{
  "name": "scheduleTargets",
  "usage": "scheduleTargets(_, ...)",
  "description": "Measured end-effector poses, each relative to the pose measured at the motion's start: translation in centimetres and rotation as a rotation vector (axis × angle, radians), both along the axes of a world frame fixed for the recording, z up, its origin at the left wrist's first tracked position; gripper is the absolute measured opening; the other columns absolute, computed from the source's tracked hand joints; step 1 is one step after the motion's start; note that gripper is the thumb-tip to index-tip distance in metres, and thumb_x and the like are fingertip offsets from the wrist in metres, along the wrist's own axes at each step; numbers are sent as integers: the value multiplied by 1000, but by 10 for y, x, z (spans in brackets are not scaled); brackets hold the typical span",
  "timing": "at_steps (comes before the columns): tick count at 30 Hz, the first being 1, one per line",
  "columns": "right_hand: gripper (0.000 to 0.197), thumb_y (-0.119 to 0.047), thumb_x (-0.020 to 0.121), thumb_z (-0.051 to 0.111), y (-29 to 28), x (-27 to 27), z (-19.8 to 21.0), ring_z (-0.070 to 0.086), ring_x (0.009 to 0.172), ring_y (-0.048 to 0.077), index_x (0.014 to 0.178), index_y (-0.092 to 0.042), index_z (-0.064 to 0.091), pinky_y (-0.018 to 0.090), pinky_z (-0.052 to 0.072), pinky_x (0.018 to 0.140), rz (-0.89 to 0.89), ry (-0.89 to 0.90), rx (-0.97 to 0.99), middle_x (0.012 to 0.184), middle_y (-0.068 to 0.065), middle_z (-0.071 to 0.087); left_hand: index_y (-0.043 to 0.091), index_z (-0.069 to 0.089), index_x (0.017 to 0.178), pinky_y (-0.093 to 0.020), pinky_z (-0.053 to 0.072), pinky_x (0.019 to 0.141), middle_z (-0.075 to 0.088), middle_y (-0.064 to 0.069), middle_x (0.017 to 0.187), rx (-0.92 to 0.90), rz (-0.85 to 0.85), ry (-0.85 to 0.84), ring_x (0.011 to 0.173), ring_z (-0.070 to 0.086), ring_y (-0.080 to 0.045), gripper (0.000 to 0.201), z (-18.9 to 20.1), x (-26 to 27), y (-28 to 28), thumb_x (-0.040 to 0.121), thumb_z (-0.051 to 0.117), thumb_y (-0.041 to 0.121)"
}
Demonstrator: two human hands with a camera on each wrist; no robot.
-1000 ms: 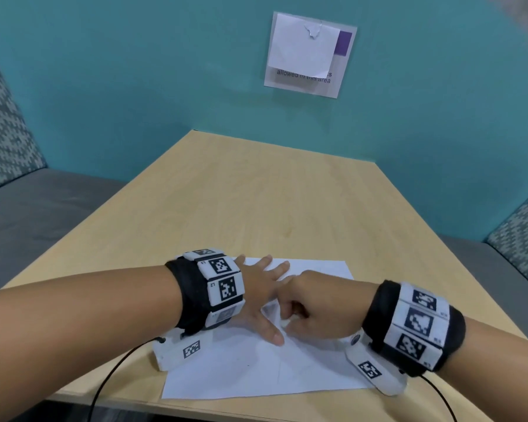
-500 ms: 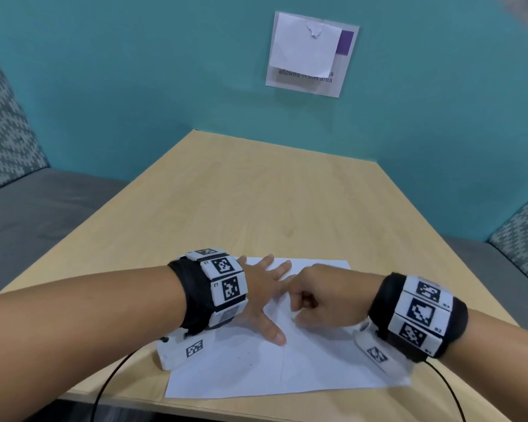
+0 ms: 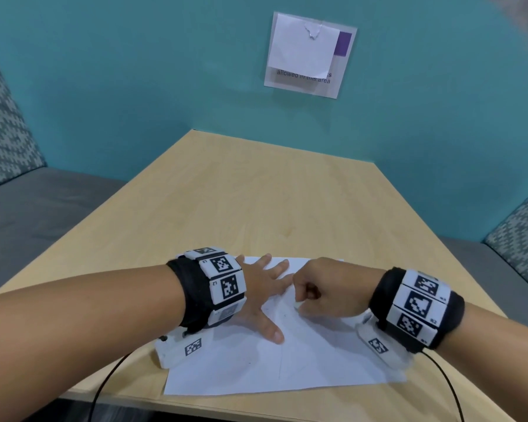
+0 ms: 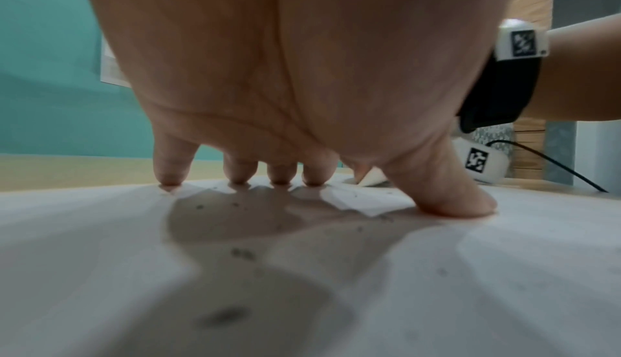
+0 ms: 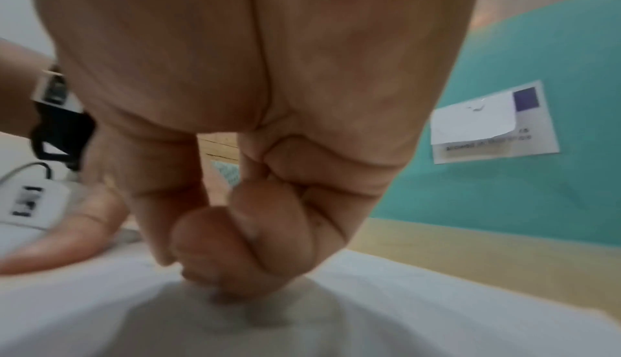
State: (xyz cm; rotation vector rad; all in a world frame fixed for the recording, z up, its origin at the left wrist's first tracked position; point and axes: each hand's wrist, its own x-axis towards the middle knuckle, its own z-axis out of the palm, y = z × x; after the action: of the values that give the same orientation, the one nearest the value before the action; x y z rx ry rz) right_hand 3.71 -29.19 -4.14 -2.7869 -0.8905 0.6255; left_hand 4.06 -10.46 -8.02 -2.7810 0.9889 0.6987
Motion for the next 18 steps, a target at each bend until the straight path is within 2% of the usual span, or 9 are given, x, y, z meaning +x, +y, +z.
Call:
scheduleTargets(2,12,-26,85,65,6,-10,-3,51,62,3,91,-15,67,19,44,64,70,36,-15,71,-12,59,35,-13,158,-66,0,118,-22,5,165,-9,4,2,152,-20,-26,110,-1,0,1,81,53,78)
scheduleTargets(4,13,-27,85,66,5,-6,-2,51,63,4,92,-16,68,20,44,64,68,35,-21,74,-10,61,34,-13,158,-65,1,118,-22,5,165,0,6,-6,152,-19,-26,110,-2,2,3,81,52,79)
scheduleTargets(6,13,-27,85,66,-3,4,1,51,64,6,91,-15,68,23,45,65,-9,-22,-18,79,-3,66,32,-15,158,-65,2,118,-22,4,166,12,0,-16,152,-18,-26,112,-2,3,2,80,50,80)
scheduleTargets(9,14,-27,85,64,-2,1,-1,53,67,9,91,-15,68,29,50,70,19,-31,-31,79,-5,65,32,-15,157,-65,2,118,-22,5,165,14,-2,-19,152,-18,-27,113,-4,4,2,80,50,81)
scheduleTargets(12,11,-27,86,64,3,-4,-2,52,67,7,90,-17,67,25,48,68,53,-17,-40,73,-12,58,32,-15,158,-65,2,118,-22,5,165,13,5,-11,152,-19,-27,112,-3,5,3,80,50,81)
scheduleTargets(15,10,-26,84,64,-10,13,3,51,63,6,86,-16,66,24,43,64,-61,-97,-44,71,-13,57,30,-14,158,-64,4,118,-21,5,166,28,17,-15,153,-17,-26,111,1,3,1,82,50,79)
scheduleTargets(18,11,-26,85,64,-10,13,4,50,61,4,90,-17,67,22,44,63,-56,-83,-45,71,-13,58,29,-13,158,-63,9,119,-19,3,166,41,46,-31,153,-16,-28,110,7,1,1,83,50,79)
